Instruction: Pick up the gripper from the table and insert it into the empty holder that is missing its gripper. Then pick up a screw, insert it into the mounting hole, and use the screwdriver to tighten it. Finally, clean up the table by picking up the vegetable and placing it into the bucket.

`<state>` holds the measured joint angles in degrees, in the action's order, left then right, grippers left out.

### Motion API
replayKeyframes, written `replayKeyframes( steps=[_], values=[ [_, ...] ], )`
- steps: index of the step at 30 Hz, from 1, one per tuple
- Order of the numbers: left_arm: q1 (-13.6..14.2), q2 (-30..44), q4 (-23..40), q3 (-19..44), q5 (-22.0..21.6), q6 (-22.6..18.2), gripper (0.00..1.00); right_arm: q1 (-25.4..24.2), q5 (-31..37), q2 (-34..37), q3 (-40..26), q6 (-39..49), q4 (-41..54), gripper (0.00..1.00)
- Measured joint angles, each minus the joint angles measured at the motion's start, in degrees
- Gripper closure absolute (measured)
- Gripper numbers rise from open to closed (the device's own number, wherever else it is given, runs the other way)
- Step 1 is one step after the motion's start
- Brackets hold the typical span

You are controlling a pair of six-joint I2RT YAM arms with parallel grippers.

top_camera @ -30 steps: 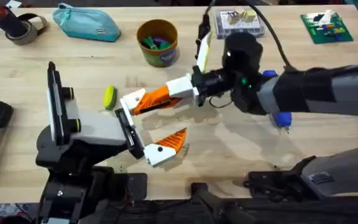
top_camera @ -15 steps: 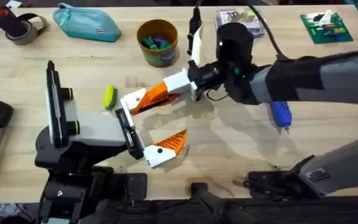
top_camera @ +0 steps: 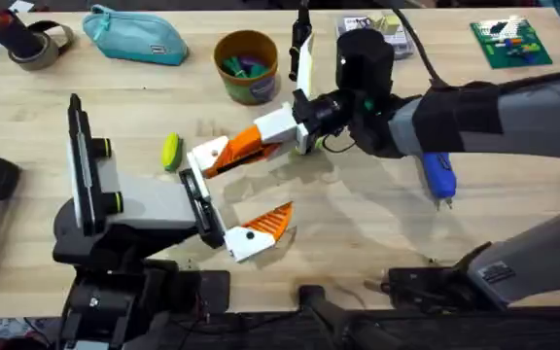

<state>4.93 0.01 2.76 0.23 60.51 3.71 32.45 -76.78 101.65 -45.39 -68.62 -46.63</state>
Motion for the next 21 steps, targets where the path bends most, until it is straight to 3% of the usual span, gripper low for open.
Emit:
replayKeyframes(
  steps=[21],
  values=[
    [0.0, 0.0, -0.1, 0.0, -0.7, 0.0, 0.011, 0.9, 5.1, -2.7, 2.3, -1.7, -0.3, 0.981]
  ],
)
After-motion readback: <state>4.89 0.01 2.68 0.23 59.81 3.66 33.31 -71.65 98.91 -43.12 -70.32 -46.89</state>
